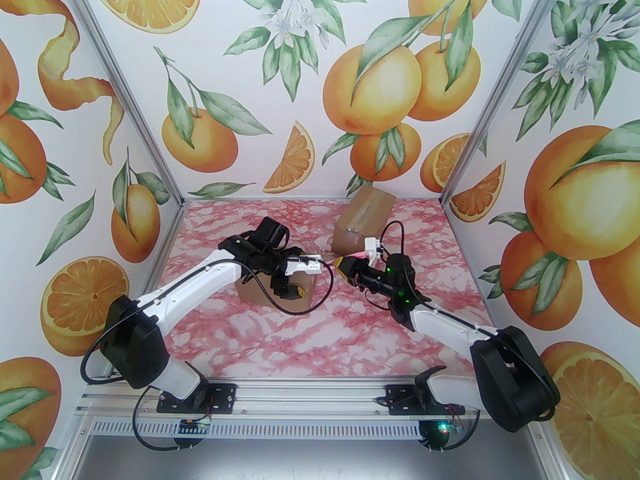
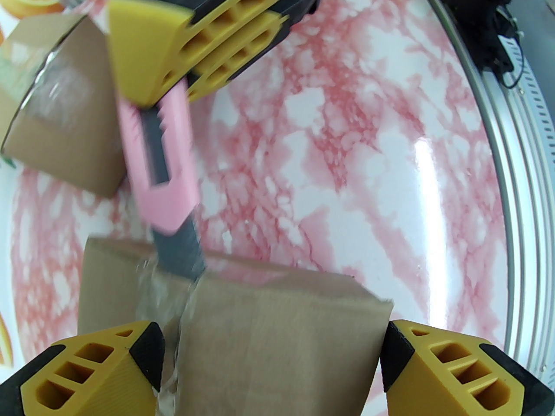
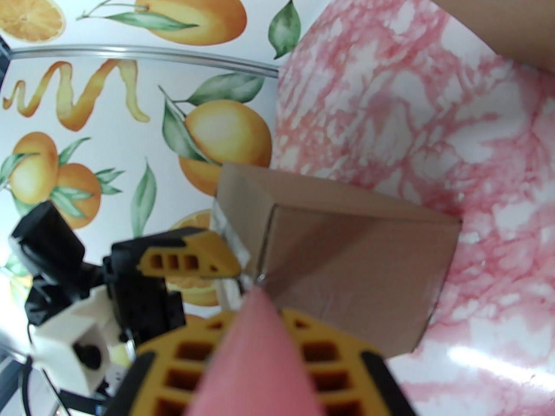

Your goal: Unpack the express box

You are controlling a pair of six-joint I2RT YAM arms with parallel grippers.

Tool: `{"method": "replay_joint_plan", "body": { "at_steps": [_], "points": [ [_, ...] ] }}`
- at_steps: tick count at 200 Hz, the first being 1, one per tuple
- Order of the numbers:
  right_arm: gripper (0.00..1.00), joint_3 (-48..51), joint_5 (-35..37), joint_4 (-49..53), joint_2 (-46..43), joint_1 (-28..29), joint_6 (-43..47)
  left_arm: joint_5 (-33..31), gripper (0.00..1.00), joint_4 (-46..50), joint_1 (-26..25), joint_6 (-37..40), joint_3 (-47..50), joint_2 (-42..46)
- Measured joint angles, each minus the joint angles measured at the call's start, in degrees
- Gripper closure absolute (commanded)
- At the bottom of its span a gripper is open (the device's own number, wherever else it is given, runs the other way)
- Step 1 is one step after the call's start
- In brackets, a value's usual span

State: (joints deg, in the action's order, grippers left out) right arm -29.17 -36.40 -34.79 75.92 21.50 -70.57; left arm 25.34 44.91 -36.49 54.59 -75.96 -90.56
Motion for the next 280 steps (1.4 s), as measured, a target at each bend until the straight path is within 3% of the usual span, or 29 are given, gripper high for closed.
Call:
{"method": "replay_joint_plan", "body": {
  "at_steps": [44, 119, 280],
  "points": [
    [1.0, -0.02, 0.24, -0.13, 0.26, 0.0, -1.66, -2.19, 0.37, 0.33, -0.98, 0.15, -0.83, -0.57],
    [1.0, -0.52, 1.09, 1.64, -0.17, -0.2, -5.14, -4.2, 0.47, -0.92, -1.44, -2.62, -1.07, -0.7],
    [1.0, -1.46, 3.28, 14.23, -7.69, -3.63, -1.77, -1.75, 0.47, -5.62, -1.27, -4.79, -0.5, -1.84]
  ]
}}
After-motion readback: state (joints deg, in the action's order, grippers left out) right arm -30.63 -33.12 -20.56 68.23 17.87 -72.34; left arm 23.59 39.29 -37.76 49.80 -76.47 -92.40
